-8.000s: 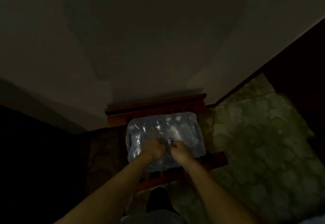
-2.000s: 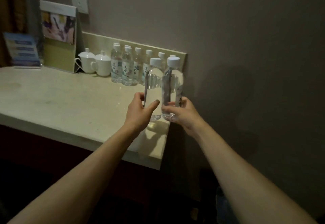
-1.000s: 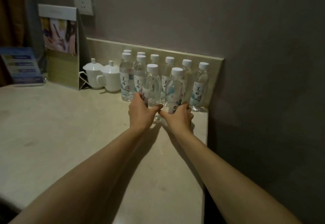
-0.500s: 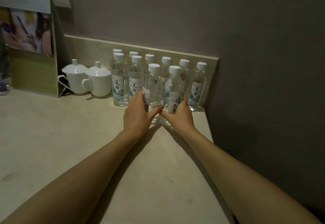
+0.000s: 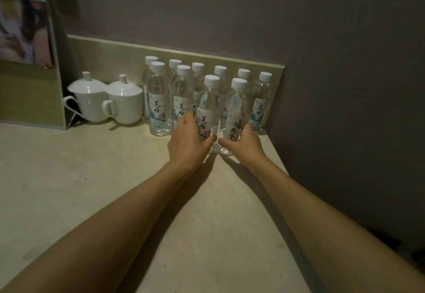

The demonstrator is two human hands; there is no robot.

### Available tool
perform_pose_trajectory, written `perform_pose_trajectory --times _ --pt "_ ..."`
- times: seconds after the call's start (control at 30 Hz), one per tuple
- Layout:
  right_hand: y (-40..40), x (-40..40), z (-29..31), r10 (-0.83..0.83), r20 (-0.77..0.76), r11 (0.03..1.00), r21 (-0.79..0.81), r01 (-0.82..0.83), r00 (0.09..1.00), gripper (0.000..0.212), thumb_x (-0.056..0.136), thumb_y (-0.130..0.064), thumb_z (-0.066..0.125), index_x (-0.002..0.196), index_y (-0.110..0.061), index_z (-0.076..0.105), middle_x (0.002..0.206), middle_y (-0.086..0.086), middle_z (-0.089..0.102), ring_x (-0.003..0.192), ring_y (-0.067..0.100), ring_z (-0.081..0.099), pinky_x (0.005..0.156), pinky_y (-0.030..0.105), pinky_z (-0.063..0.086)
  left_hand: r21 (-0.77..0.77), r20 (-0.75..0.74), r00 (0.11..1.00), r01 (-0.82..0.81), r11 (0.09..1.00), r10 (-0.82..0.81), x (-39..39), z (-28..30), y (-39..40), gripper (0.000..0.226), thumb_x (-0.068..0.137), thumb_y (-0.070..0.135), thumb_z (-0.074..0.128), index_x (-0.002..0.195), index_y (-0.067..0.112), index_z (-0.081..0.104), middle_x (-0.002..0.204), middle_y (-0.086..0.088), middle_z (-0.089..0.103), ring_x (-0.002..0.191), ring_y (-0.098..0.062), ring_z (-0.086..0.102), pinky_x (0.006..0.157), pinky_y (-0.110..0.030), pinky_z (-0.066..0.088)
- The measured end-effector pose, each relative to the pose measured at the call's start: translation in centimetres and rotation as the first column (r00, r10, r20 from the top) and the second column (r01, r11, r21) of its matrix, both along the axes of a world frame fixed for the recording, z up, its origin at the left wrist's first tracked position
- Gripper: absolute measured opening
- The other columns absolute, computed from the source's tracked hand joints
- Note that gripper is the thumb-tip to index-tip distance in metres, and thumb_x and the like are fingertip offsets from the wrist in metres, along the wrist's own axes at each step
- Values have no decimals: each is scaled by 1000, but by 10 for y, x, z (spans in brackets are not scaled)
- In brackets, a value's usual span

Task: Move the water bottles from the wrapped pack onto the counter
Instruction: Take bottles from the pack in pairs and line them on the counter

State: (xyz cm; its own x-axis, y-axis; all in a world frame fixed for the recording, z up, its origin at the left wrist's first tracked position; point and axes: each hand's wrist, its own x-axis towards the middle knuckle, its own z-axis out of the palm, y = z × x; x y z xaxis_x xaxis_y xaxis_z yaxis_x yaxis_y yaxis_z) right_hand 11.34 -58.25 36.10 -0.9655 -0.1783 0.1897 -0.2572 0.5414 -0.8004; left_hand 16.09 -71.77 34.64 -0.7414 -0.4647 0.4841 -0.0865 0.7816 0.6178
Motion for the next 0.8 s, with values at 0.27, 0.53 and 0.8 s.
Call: perform_pose_trajectory --times 0.27,0.53,0.8 --pt "-5 -3 -5 -112 -80 988 96 119 991 67 76 -46 73 124 -6 49 122 11 60 114 30 57 92 42 51 -247 232 970 -7 969 67 0 0 -11 57 81 66 57 102 14 64 91 -6 66 84 -25 64 67 -34 53" --pt "-15 -7 -4 -171 -83 967 179 184 982 58 83 -49 66 121 -10 46 121 12 59 111 34 58 87 49 52 -265 298 950 -15 964 96 -13 5 -6 55 88 60 52 92 9 69 77 -6 61 77 -25 62 68 -34 54" --pt "-20 -13 -5 -135 -106 972 179 153 985 57 89 -46 61 127 -8 42 126 14 57 114 33 57 88 45 53 -195 313 948 5 981 57 -23 6 -2 45 93 50 54 90 8 69 67 -1 47 69 -20 50 62 -31 41"
